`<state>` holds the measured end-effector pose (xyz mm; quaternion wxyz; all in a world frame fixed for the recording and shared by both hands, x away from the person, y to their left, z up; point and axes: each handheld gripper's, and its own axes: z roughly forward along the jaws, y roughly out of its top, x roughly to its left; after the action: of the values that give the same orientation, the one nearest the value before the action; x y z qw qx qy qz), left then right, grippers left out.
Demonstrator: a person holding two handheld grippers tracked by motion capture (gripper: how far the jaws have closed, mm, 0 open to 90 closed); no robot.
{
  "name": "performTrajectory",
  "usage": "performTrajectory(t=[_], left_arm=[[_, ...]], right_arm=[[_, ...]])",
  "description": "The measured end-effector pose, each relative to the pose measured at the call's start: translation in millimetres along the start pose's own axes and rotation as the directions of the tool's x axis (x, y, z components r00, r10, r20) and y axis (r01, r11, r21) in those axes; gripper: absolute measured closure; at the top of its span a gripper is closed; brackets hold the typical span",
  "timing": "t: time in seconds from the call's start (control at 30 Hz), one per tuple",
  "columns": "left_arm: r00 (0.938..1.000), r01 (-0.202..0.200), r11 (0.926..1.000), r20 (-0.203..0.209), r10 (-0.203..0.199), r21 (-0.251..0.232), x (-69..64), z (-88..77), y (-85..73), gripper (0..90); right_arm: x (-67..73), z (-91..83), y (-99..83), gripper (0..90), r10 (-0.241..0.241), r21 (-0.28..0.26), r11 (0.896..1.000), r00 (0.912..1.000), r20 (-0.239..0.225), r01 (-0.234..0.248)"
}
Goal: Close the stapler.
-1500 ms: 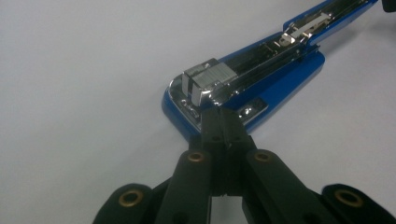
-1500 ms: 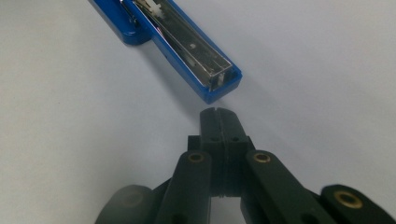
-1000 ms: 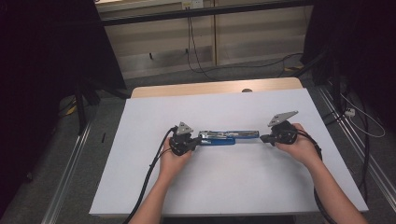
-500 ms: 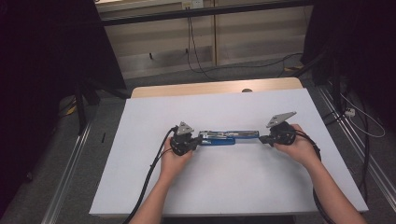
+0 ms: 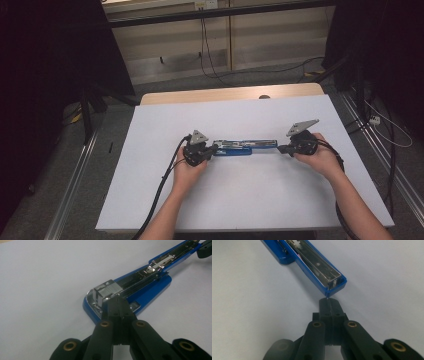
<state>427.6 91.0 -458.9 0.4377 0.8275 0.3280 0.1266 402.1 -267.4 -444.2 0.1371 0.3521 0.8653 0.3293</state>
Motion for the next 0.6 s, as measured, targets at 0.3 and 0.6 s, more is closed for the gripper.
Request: performTrajectory(t=[0.3,0.6], left_arm=[[1.0000,0.005,1.0000,-0.008,-0.005,-0.002,2.3,-0.3,-0.2,90.0],[0.9999,0.007,1.0000,-0.008,-0.007,-0.004,2.7,-0.3,-0.5,90.0]], right_arm=[[0.0,-1.7,0.4,90.0,0.000,-0.012,1.000,1.0000,0.000,0.000],[-0.1,-2.7,0.8,90.0,-0.003,-0.015,1.000,1.0000,-0.001,0.002]])
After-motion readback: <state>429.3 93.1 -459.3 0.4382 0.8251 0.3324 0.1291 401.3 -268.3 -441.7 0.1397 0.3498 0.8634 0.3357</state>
